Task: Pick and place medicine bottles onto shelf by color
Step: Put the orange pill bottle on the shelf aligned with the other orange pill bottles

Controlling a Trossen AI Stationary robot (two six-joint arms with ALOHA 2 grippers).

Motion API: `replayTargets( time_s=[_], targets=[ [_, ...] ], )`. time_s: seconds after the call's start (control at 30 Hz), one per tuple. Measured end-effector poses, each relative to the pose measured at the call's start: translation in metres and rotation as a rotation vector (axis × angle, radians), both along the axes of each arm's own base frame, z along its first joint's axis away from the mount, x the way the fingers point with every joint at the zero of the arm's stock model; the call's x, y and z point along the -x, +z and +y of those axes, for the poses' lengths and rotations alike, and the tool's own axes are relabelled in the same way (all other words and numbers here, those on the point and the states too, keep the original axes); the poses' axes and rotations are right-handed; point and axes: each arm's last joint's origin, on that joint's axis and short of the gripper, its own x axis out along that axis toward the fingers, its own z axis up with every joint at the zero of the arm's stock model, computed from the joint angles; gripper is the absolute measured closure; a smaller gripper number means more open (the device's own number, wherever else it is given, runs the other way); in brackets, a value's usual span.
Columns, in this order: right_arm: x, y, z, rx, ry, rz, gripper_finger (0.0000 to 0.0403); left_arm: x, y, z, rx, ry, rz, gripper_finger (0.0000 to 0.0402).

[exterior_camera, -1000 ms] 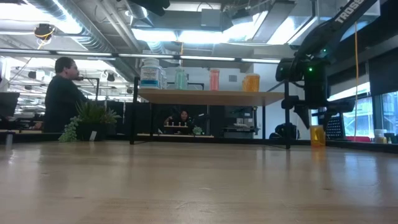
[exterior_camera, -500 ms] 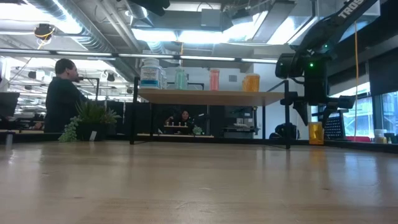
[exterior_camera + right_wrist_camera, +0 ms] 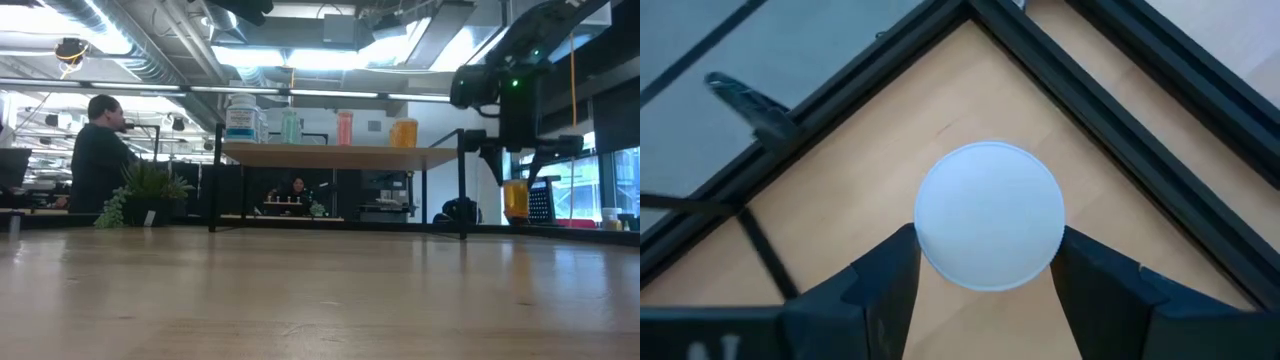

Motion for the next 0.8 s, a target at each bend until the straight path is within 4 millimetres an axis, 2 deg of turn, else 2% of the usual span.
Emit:
replayTargets(
  time_s=[0.33,0.6,0.8],
  targets=[
    [-0.003,0.022,0.032,0.065,0.088,-0.051,0.0187,0.0,0.0,0.0,0.0,0.0,0.0,0.025],
    [0.004,0.032,0.063,0.056,0.097,-0.055,0.0187,0.0,0.0,0.0,0.0,0.0,0.0,0.025],
    [-0.003,0.033,0.08,0.055,0.187,-0.069,0.0187,0.0,0.0,0.0,0.0,0.0,0.0,0.025]
  ],
)
